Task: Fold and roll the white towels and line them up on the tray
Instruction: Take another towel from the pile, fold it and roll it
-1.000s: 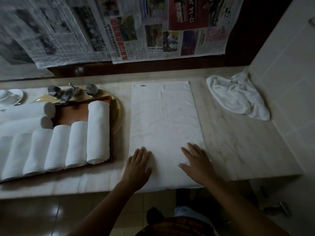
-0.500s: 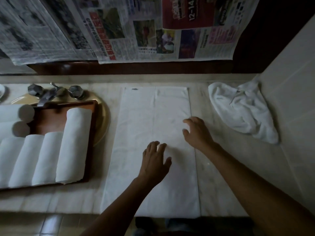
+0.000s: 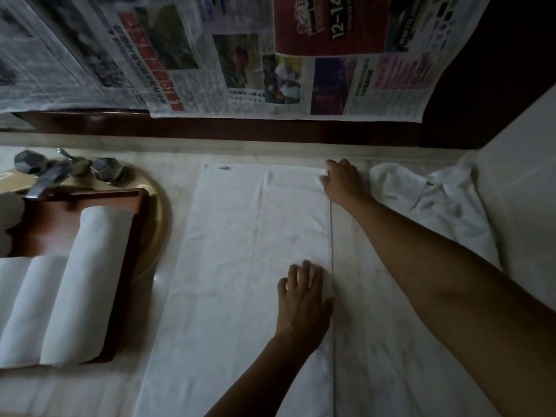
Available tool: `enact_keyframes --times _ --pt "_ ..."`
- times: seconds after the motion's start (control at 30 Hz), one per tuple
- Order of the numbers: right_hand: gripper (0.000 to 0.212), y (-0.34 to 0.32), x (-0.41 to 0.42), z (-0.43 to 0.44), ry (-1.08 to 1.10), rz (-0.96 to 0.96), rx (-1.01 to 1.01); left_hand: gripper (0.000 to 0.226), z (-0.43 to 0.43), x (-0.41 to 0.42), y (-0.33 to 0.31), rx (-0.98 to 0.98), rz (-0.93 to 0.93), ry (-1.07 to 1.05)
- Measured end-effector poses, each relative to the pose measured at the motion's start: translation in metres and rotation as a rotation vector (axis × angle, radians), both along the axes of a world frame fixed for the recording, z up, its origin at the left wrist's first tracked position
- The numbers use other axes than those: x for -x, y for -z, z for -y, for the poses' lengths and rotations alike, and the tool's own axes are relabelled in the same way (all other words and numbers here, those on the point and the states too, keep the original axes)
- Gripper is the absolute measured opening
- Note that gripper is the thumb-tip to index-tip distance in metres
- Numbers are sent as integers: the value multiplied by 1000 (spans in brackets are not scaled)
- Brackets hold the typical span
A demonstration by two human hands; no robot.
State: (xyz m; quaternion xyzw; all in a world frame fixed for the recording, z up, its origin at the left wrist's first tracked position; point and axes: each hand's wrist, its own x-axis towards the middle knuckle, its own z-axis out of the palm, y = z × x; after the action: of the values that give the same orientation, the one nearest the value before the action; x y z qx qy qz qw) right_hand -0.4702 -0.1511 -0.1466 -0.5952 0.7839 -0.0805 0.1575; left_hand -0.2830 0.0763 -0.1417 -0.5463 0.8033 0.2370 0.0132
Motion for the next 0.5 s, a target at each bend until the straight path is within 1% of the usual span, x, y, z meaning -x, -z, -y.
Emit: enact_keyframes --times 0.07,0.17,0.23,0.3,0.33,0.43,0.5 --pt "38 5 3 9 6 27 22 68 -2 6 5 3 55 13" --pt "14 4 8 22 30 112 25 64 -5 14 10 8 83 35" --pt "14 -4 14 29 35 182 -17 61 -6 18 13 45 81 29" --pt "21 -16 19 35 68 292 -36 58 -6 22 14 68 80 -1" --pt "21 -22 22 37 92 357 -29 57 -5 25 14 71 76 -17" --pt "12 -38 25 37 143 505 25 51 -2 34 10 58 62 -44" --pt "11 -46 25 34 153 578 45 40 -2 38 7 42 52 -32"
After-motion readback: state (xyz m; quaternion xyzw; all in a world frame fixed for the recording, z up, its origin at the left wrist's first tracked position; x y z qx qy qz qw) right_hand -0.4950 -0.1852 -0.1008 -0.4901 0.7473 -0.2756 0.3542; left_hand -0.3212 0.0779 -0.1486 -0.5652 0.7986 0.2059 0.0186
